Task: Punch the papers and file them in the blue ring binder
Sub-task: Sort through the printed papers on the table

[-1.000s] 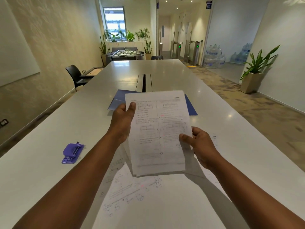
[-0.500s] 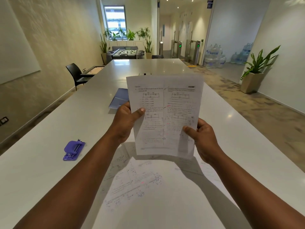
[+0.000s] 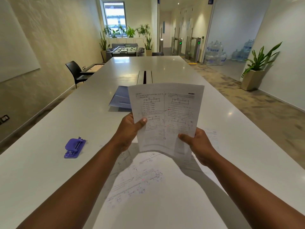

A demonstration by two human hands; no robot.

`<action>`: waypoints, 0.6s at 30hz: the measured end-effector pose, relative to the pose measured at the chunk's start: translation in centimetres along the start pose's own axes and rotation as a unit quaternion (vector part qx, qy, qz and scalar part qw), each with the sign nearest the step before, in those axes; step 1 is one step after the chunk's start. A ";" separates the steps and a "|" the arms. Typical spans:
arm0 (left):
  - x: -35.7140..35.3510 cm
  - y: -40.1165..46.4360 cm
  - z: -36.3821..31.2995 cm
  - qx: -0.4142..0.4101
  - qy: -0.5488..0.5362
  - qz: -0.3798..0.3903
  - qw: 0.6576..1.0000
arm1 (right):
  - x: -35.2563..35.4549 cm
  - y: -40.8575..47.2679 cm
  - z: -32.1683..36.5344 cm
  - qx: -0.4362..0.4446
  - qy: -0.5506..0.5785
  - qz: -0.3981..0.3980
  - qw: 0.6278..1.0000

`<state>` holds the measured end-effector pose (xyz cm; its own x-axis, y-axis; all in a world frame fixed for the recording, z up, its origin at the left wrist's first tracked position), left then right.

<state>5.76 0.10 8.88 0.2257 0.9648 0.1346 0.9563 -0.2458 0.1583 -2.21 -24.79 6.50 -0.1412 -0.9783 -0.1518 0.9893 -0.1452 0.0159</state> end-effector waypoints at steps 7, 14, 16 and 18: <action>-0.8 -0.4 1.6 0.030 0.039 0.009 0.999 | -0.2 -0.4 -0.8 -0.033 -0.033 -0.011 0.999; -0.5 0.4 1.1 0.026 0.042 0.012 0.999 | 0.5 -0.1 -0.5 -0.040 -0.034 -0.005 0.999; -0.6 0.5 1.8 0.045 0.064 0.004 0.997 | 0.6 -0.3 -0.8 -0.050 -0.050 0.012 0.997; -1.0 0.6 2.9 0.076 0.082 -0.003 0.994 | 0.9 -0.3 -1.0 -0.062 -0.088 0.013 0.994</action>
<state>6.64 -0.78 5.99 0.1994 0.9351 0.2931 0.9772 -0.2121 0.0118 -2.60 -25.52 5.33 -0.1083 -0.9939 0.0220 0.9882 -0.1101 -0.1063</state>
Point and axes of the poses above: each hand's wrist, its own y-axis towards the middle knuckle, its own x-axis out of the back of the hand, z = x × y, the point moved 1 cm from there along y, towards the middle knuckle, and after that the axes turned 10 degrees about y, right-handed, at the moved point
